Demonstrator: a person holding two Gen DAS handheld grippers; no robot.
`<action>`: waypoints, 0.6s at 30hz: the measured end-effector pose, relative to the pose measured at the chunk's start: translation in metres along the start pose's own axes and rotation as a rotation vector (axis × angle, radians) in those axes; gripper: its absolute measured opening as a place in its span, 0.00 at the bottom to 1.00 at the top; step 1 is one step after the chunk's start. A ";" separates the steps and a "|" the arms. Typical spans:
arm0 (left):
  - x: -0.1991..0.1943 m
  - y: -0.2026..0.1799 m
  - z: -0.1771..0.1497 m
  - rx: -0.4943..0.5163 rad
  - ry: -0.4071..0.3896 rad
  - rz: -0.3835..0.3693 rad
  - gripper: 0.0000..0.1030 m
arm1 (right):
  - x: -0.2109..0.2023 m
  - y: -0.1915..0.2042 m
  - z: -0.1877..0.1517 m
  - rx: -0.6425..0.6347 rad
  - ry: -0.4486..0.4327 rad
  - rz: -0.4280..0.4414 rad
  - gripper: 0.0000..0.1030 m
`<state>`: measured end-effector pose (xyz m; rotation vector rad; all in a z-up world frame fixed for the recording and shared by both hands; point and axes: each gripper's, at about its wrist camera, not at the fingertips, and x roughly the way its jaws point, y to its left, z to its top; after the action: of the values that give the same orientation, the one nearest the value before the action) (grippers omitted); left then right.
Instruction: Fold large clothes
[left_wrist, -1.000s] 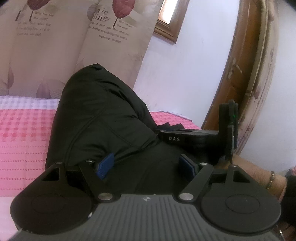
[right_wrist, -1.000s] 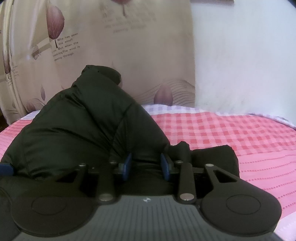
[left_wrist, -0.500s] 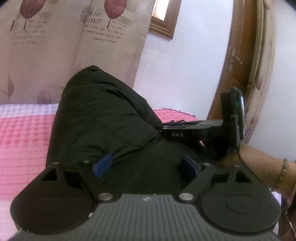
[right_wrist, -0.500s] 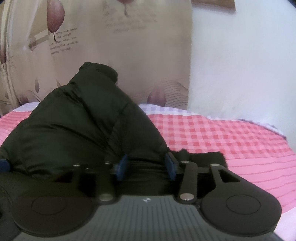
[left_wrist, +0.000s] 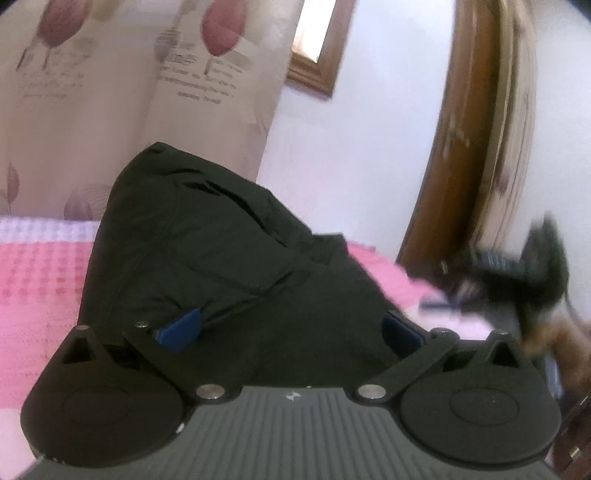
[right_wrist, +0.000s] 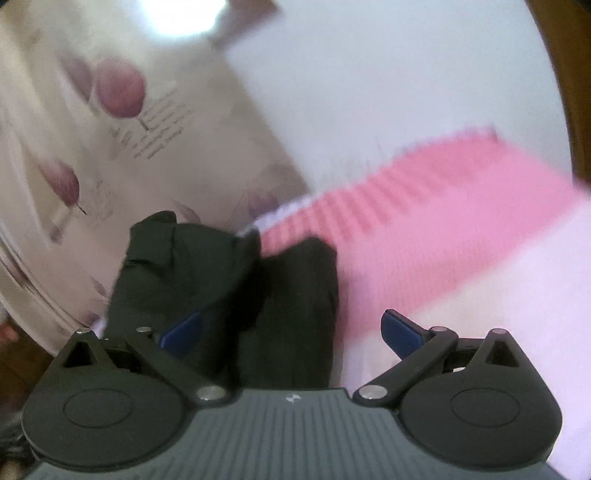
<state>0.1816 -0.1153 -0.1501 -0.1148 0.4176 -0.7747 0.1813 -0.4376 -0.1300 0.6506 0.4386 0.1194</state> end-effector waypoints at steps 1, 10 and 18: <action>-0.006 0.005 0.002 -0.037 -0.013 -0.012 1.00 | -0.002 -0.008 -0.004 0.045 0.036 0.032 1.00; -0.050 0.061 0.029 -0.226 -0.076 0.036 1.00 | 0.003 -0.009 -0.035 0.079 0.195 0.119 1.00; -0.036 0.128 0.026 -0.433 0.008 -0.014 1.00 | 0.029 -0.004 -0.025 0.135 0.232 0.178 1.00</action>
<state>0.2528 -0.0002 -0.1468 -0.5196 0.5880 -0.6889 0.1970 -0.4200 -0.1607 0.8124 0.6157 0.3390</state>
